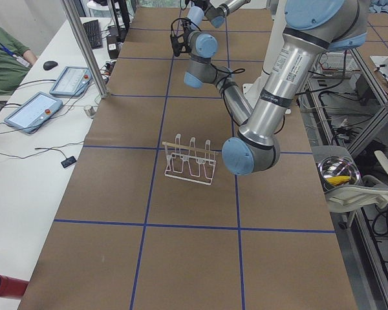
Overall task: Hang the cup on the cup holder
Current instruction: 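Carry the cup toward the center while the left gripper approaches its base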
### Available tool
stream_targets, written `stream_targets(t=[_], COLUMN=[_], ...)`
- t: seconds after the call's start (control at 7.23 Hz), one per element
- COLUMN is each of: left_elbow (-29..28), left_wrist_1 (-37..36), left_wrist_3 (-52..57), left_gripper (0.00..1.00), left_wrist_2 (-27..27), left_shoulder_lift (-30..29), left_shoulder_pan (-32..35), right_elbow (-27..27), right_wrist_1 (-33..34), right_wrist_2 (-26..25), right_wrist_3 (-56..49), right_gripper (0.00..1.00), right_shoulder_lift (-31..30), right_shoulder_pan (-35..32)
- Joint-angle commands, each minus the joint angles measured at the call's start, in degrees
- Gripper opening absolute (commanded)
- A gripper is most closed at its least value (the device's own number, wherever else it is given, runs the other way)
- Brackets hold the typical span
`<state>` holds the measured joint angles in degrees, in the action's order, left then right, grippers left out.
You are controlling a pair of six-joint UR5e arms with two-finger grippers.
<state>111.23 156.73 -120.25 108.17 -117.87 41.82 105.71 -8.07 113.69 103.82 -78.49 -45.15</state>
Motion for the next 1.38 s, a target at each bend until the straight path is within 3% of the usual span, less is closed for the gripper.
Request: stream_targets(t=[0.0,0.28,1.25], left_elbow=[0.2,0.4,1.1], left_wrist_1=[0.7,0.7,0.9], left_wrist_3=[-4.1,-5.0,-6.8], left_gripper=[0.98,0.98,0.98], left_wrist_2=[-1.1,-1.1,-1.1], left_shoulder_lift=[-2.4,-3.4,-3.9], left_shoulder_pan=[-3.0,-4.5,-7.5], right_elbow=[0.0,0.1,-0.3], right_wrist_1=[-3.7,-5.0,-9.5], right_wrist_2=[-5.5,-8.8,-12.6], right_wrist_3=[0.2,0.2,0.1], right_gripper=[0.0,0.0,0.0], right_shoulder_lift=[1.8,3.5,3.7], right_shoulder_pan=[4.5,7.9,11.6])
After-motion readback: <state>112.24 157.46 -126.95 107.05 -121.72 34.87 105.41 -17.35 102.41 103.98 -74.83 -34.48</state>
